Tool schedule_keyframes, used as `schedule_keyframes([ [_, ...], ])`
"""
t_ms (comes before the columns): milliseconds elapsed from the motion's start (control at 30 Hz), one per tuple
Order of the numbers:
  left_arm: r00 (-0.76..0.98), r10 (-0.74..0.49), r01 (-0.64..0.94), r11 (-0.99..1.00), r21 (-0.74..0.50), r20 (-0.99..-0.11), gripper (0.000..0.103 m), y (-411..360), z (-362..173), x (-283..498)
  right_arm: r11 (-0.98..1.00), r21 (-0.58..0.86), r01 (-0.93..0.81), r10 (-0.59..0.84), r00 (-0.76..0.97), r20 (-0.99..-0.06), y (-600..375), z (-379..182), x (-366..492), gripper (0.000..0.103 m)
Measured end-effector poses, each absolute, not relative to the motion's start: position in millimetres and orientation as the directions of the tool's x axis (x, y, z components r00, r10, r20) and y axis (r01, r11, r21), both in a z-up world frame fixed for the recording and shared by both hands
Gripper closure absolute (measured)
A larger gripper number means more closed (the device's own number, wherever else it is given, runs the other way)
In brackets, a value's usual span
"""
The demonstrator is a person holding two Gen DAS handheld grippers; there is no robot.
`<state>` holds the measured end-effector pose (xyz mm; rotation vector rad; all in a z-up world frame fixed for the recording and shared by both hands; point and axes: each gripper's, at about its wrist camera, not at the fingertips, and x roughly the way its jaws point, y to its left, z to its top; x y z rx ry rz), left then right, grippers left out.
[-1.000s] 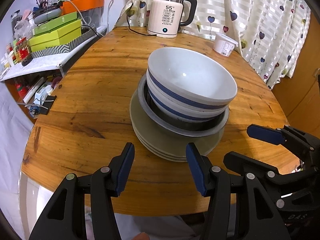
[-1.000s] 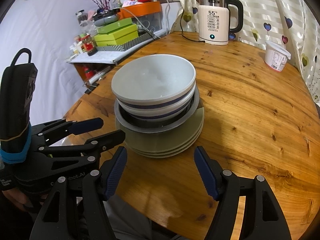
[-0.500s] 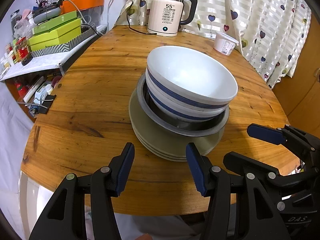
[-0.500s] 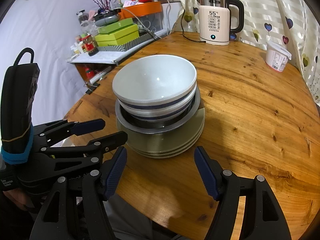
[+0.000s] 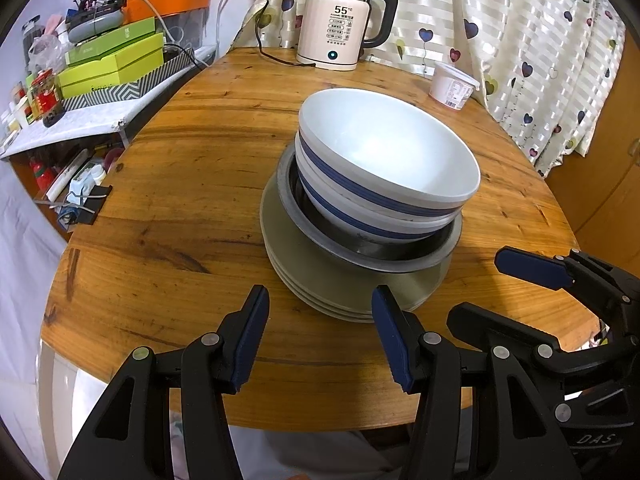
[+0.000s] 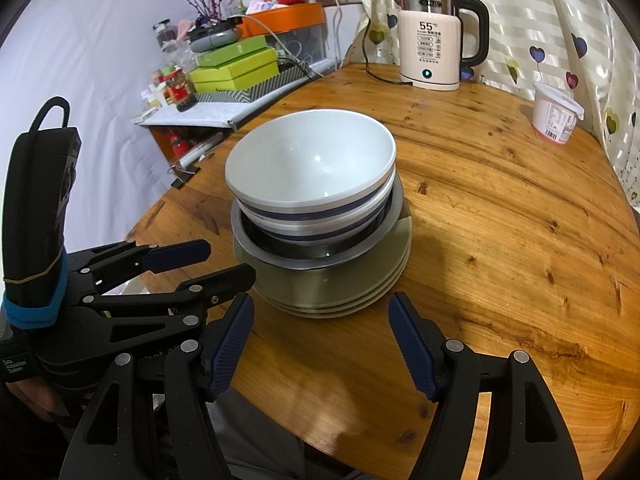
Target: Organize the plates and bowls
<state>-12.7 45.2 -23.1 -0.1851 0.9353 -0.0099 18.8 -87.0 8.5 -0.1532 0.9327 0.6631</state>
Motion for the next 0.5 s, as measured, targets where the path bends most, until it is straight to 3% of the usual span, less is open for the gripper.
schedule_keyframes([
  [500,0.589,-0.083,-0.074,0.985,-0.156,-0.804,0.049,41.8,-23.7,-11.8,0.792,0.158,-0.590,0.464,0.414,-0.783,-86.5,9.0,18.7,0.033],
])
